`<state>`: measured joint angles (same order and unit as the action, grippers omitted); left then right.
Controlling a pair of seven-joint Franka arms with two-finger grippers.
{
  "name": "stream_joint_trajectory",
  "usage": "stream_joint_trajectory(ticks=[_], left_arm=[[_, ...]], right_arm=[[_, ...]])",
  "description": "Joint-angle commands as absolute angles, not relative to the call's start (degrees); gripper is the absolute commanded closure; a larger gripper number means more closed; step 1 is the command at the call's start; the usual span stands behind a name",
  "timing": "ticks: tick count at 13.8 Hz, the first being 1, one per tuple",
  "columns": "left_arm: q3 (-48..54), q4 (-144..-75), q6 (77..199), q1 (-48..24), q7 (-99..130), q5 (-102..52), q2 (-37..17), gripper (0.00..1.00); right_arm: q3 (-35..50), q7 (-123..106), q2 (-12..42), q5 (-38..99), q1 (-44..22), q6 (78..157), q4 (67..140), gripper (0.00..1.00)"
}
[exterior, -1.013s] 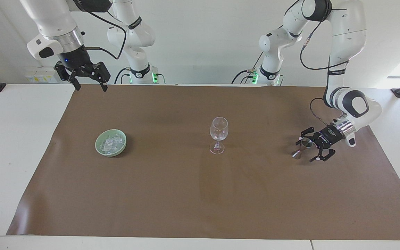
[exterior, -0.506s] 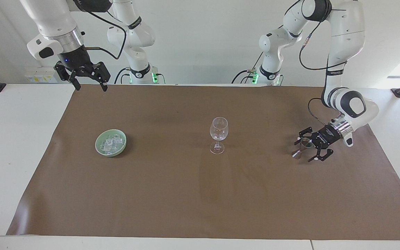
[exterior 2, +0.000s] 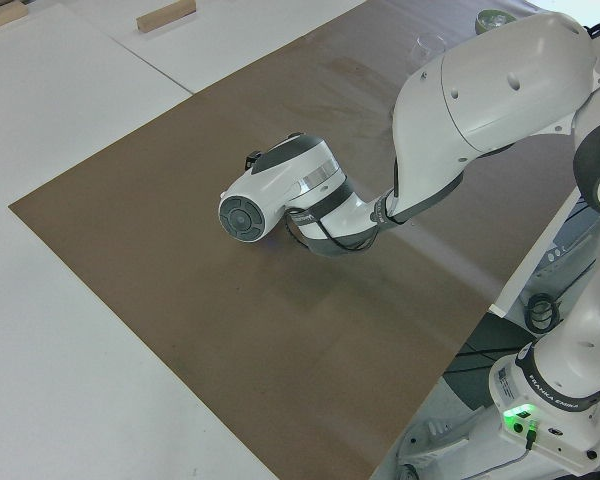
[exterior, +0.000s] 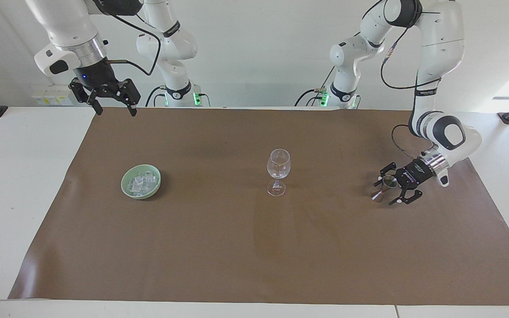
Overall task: Pour wine and add ice with both arms
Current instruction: 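Close the left gripper on the silver bottle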
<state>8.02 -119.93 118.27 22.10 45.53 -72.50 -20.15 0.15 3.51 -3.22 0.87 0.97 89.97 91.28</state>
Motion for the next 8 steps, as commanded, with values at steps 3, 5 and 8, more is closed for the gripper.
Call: stream_joint_trajectory(ticks=[3,5,8], left_arm=[[8.44,-120.94,118.13,22.76,44.38,-73.57,-19.69,0.28],[8.35,-120.94,117.51,22.85,44.47,-73.56,-19.60,0.30],[8.35,-121.03,117.42,22.94,44.56,-73.56,-19.60,0.34]], right_arm=[[-0.09,2.11,-4.39,1.93,1.05,90.00,92.46,0.00],[-0.09,2.11,-4.39,1.93,1.05,90.00,92.46,0.00],[-0.09,2.11,-4.39,1.93,1.05,90.00,92.46,0.00]])
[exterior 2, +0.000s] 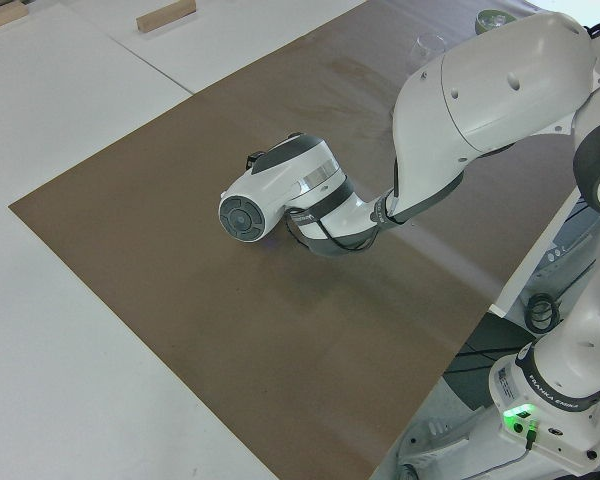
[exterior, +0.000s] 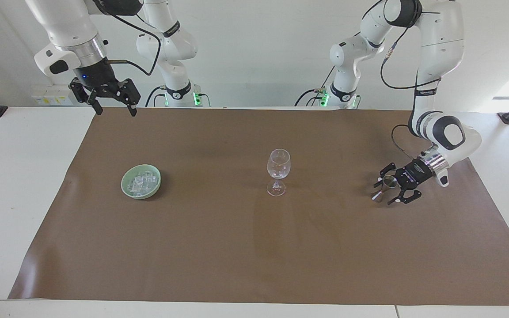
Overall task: Pour wine and add ice with both arms
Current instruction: 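Close the left gripper on the silver bottle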
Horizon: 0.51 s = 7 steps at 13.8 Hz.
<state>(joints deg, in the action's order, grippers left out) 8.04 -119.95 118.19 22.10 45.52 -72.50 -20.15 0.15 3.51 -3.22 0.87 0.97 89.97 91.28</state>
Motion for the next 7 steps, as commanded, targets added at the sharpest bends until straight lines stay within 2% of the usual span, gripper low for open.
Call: stream_joint_trajectory(ticks=[1,7], left_arm=[[8.35,-121.03,117.33,22.94,44.56,-73.56,-19.51,0.35],[8.35,-121.03,116.37,24.08,44.82,-73.39,-19.42,0.38]], right_arm=[[-0.09,2.11,-4.39,1.93,1.05,90.00,92.46,0.00],[-0.09,2.11,-4.39,1.93,1.05,90.00,92.46,0.00]])
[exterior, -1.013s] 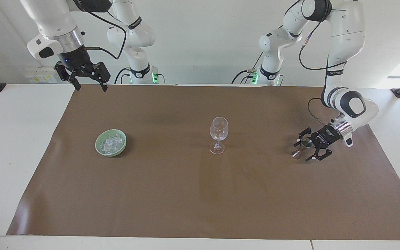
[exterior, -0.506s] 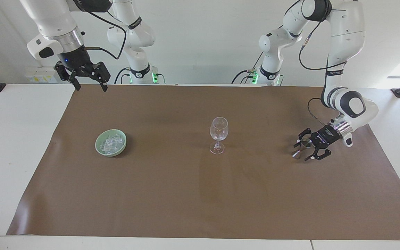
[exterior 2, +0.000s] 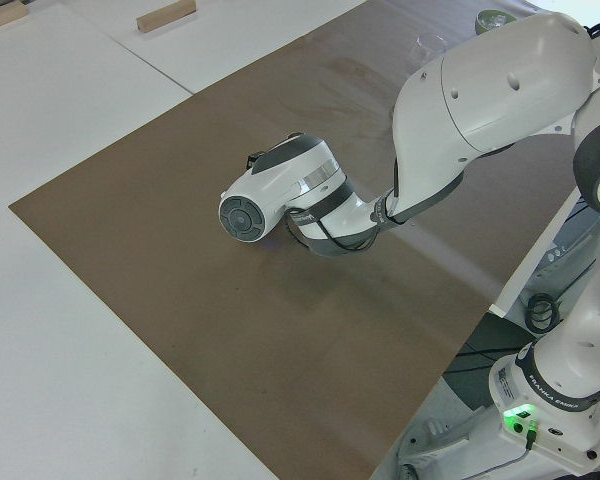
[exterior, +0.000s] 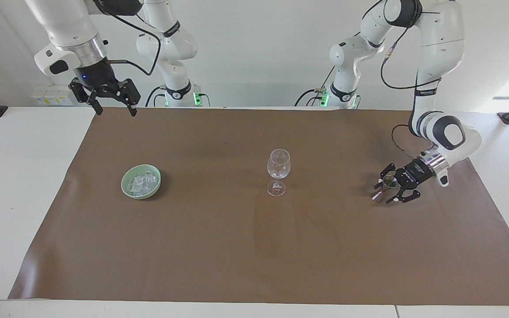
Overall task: Pour wine and add ice with both arms
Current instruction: 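Close the left gripper on the silver bottle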
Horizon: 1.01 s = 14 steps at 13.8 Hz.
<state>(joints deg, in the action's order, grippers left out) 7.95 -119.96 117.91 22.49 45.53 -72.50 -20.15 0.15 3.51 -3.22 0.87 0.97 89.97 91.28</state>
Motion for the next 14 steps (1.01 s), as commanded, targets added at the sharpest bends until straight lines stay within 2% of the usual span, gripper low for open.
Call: stream_joint_trajectory(ticks=[1,6,14], left_arm=[[8.35,-121.03,116.19,24.17,44.82,-73.39,-19.42,0.39],[8.44,-121.03,116.28,23.99,44.74,-73.39,-19.42,0.39],[8.44,-120.85,116.28,23.82,44.65,-73.39,-19.42,0.62]], right_arm=[[-0.09,2.11,-4.39,1.93,1.05,90.00,92.46,0.00],[-0.09,2.11,-4.39,1.93,1.05,90.00,92.46,0.00],[-0.09,2.11,-4.39,1.93,1.05,90.00,92.46,0.00]])
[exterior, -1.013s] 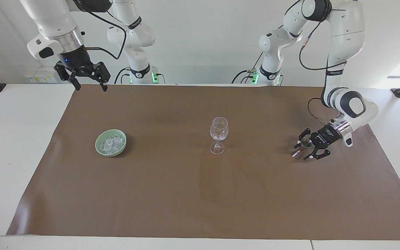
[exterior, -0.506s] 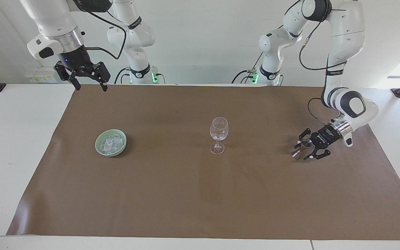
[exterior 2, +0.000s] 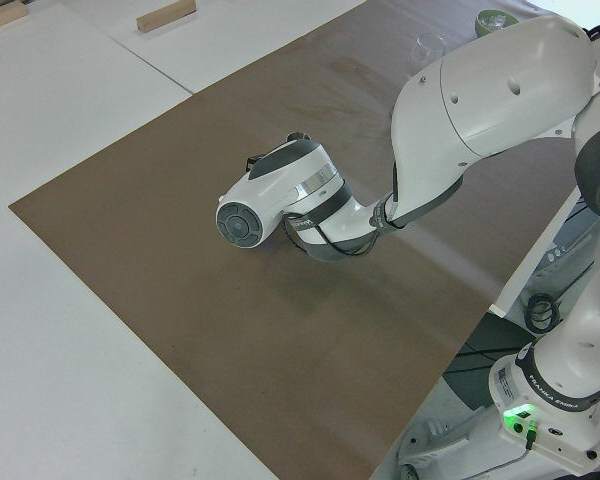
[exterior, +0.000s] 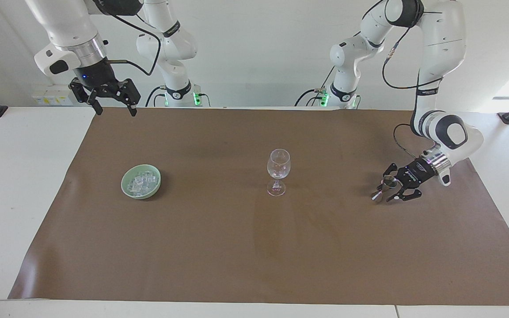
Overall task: Pour wine and add ice with both arms
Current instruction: 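Close the left gripper on the silver bottle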
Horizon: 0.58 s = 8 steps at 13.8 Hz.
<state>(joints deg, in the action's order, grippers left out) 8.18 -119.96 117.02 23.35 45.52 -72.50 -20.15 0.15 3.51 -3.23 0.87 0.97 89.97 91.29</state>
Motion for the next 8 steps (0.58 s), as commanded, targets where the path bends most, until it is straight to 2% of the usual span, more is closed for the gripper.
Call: stream_joint_trajectory(ticks=[1,5,6,7,8], left_arm=[[8.44,-120.85,116.19,23.82,44.65,-73.39,-19.42,0.65],[8.44,-120.94,116.28,23.91,44.74,-73.39,-19.42,0.79],[8.44,-120.94,116.28,23.99,44.82,-73.48,-19.42,0.87],[8.44,-120.94,116.19,23.99,44.91,-73.39,-19.42,0.99],[8.44,-120.85,116.19,23.99,44.83,-73.39,-19.42,1.00]], right_arm=[[-0.09,2.11,-4.39,1.93,1.05,90.00,92.46,0.00],[-0.09,2.11,-4.39,1.93,1.05,90.09,92.46,0.00],[-0.09,2.11,-4.39,1.93,1.05,90.00,92.46,0.00],[-0.09,2.11,-4.39,1.93,1.05,90.00,92.46,0.00],[-0.09,2.11,-4.39,1.93,1.05,90.00,92.46,0.00]])
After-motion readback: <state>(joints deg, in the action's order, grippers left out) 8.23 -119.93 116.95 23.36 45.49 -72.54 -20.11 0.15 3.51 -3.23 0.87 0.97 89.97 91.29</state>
